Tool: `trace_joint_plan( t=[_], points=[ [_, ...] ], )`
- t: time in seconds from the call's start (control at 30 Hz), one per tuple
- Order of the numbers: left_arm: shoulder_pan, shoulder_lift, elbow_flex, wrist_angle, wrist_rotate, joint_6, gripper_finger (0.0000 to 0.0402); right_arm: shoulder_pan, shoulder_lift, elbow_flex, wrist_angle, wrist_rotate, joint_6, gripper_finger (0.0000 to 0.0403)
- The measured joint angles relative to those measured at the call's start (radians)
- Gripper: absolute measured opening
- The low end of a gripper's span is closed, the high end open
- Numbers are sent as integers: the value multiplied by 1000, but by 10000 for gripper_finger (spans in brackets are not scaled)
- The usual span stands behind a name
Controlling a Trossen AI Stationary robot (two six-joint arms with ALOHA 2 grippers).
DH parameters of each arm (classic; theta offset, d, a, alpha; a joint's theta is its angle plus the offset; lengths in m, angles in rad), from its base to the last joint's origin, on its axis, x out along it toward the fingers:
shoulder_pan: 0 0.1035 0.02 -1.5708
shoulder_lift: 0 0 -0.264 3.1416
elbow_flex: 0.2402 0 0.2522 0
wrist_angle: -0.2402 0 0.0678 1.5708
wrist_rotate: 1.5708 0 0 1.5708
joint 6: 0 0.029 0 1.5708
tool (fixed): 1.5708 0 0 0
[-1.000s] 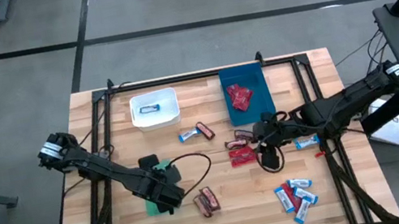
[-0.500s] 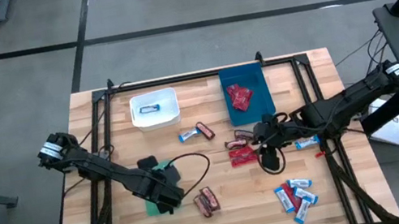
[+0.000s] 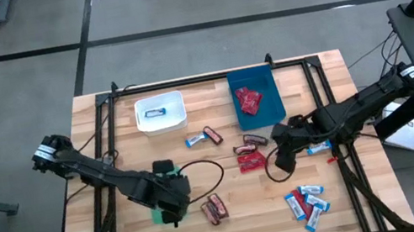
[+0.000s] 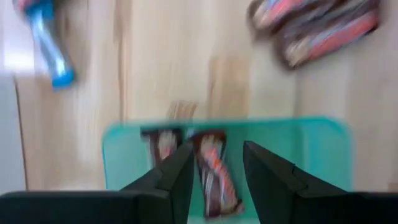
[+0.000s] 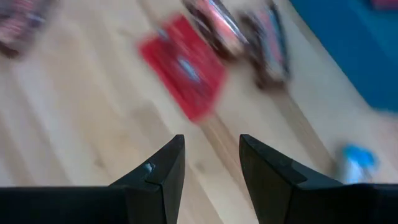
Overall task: Sort candy
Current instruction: Put the white chocolate bar into the white bin
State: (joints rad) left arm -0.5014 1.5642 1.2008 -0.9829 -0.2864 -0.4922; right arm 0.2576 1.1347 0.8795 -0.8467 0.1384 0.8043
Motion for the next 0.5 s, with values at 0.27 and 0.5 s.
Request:
trace_joint_plan(
  t=[0.27,0.5],
  points=[
    [1,-196,-124,244,-75,132,93,-1,0,-23,-288,23,238,144],
    [1,-325,-170,288,-278,134,85,-11,1,-110,-316,68,329,144]
  ],
)
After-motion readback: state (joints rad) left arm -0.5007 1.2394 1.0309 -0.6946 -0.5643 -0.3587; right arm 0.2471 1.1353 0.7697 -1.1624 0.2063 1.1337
